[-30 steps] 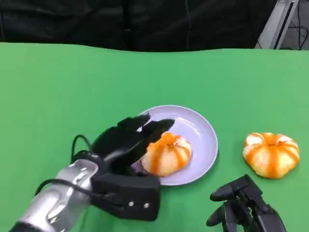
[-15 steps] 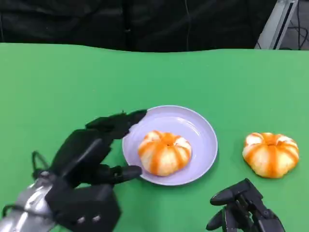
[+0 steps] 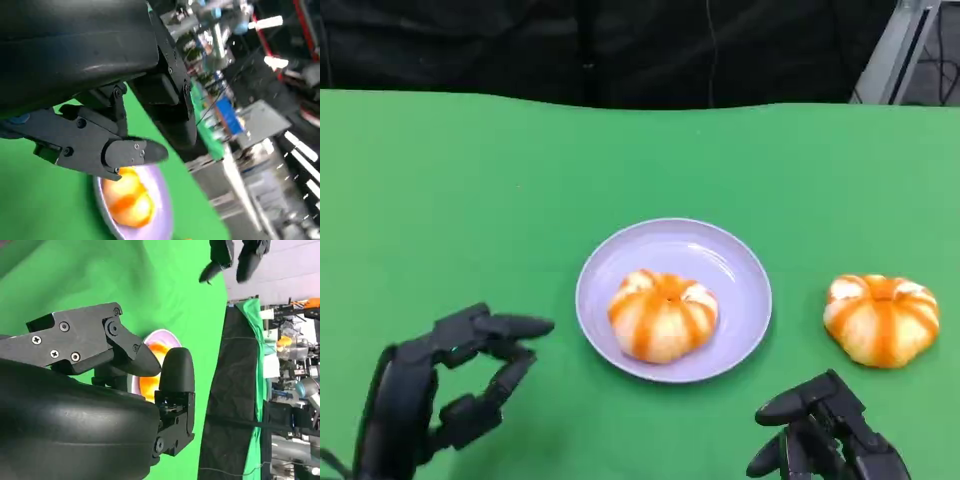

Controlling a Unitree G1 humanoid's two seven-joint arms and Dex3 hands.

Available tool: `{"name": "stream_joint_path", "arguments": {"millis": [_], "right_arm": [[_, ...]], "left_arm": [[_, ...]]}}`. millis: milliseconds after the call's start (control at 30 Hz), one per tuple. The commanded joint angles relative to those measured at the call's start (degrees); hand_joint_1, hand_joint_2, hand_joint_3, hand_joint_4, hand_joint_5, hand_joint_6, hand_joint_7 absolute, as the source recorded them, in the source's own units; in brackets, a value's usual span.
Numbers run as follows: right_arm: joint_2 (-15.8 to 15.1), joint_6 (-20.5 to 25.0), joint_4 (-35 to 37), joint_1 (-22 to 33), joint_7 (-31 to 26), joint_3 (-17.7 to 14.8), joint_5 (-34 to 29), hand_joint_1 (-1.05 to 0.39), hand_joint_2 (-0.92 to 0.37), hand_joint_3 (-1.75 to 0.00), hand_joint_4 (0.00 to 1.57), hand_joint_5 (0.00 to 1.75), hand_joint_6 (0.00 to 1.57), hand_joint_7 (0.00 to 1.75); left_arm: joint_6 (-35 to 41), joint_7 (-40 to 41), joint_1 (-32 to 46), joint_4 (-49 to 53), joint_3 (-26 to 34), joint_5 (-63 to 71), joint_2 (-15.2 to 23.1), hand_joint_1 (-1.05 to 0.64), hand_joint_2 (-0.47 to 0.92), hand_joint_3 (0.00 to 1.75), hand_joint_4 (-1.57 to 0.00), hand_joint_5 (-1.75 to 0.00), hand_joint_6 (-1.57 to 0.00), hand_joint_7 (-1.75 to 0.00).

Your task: Grasp the bread from the table and place it into the plate.

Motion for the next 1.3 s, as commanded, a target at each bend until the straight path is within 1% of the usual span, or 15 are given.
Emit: {"name": "stream_joint_path", "arguments": {"millis": [33,100,167,367,433,600,733,900,1033,1300], "right_arm": [[-0.96,-0.74,0.06,-0.53,-0.1,-0.88,-0.26,-0.27,-0.92,-0.98,0.31,1.75,0.15,1.75],[-1.09,-0.93,0.24,-0.72,-0.04,-1.03,-0.4,-0.27,-0.92,-0.98,0.31,1.75,0.14,1.75],[-1.16,-1.07,0.35,-0.77,0.1,-1.17,-0.29,-0.27,-0.92,-0.99,0.31,1.75,0.14,1.75],[-1.41,-1.39,0.58,-0.89,0.79,-1.71,0.5,-0.27,-0.92,-0.98,0.31,1.75,0.14,1.75],[-1.47,-1.56,0.7,-0.94,1.01,-1.89,0.71,-0.27,-0.92,-0.98,0.31,1.75,0.14,1.75],[-1.38,-1.86,1.12,-1.15,0.95,-2.04,0.73,-0.27,-0.92,-0.98,0.31,1.75,0.13,1.75],[-1.44,-1.84,0.77,-1.04,0.82,-1.95,0.41,-0.26,-0.92,-0.98,0.31,1.75,0.13,1.75],[-1.72,-2.54,1.65,-1.34,1.18,-2.25,0.68,-0.27,-0.92,-0.97,0.3,1.75,0.12,1.75],[-1.87,-3.46,2.1,-1.17,1.43,-2.32,0.7,-0.26,-0.92,-0.97,0.31,1.75,0.12,1.75],[-1.63,-2.62,1.66,-0.66,1.48,-2.28,1.03,-0.27,-0.92,-0.98,0.29,1.75,0.14,1.75]], "left_arm": [[-2.22,-3.26,0.86,1.87,1.1,-3.33,-0.81,-0.01,0.55,1.16,-0.81,-1.59,-0.78,-1.41],[-2.81,-4.46,0.7,2.75,1.28,-4.17,-1.41,-0.01,0.5,1.2,-0.81,-1.67,-0.79,-1.49],[-2.6,-6.23,0.78,3.12,1.18,-5.71,-2.05,-0.01,0.48,1.21,-0.8,-1.68,-0.79,-1.51],[0.82,-11.23,2.37,1.81,0.56,-11.33,-4.71,-0.01,0.49,1.19,-0.8,-1.66,-0.79,-1.49],[2.19,-12.23,2.95,1.05,0.62,-12.28,-5.56,-0.01,0.51,1.17,-0.82,-1.66,-0.79,-1.49],[3.27,-13.37,3.76,0.18,1.24,-12.63,-7.29,-0.01,0.54,1.15,-0.85,-1.66,-0.8,-1.49],[4.28,-13.72,4.41,-0.86,1.51,-12.52,-8.5,-0.02,0.54,1.14,-0.85,-1.66,-0.8,-1.49],[4.27,-13.94,4.29,-0.75,2.16,-11.57,-9.17,-0.03,0.54,1.16,-0.86,-1.65,-0.82,-1.48],[2.79,-14.67,4.19,0.55,2.39,-11.41,-9.35,-0.03,0.53,1.17,-0.85,-1.65,-0.81,-1.48],[3.14,-15.13,4.38,0.9,2.81,-11.41,-9.73,-0.03,0.47,1.24,-0.85,-1.65,-0.82,-1.48]]}}
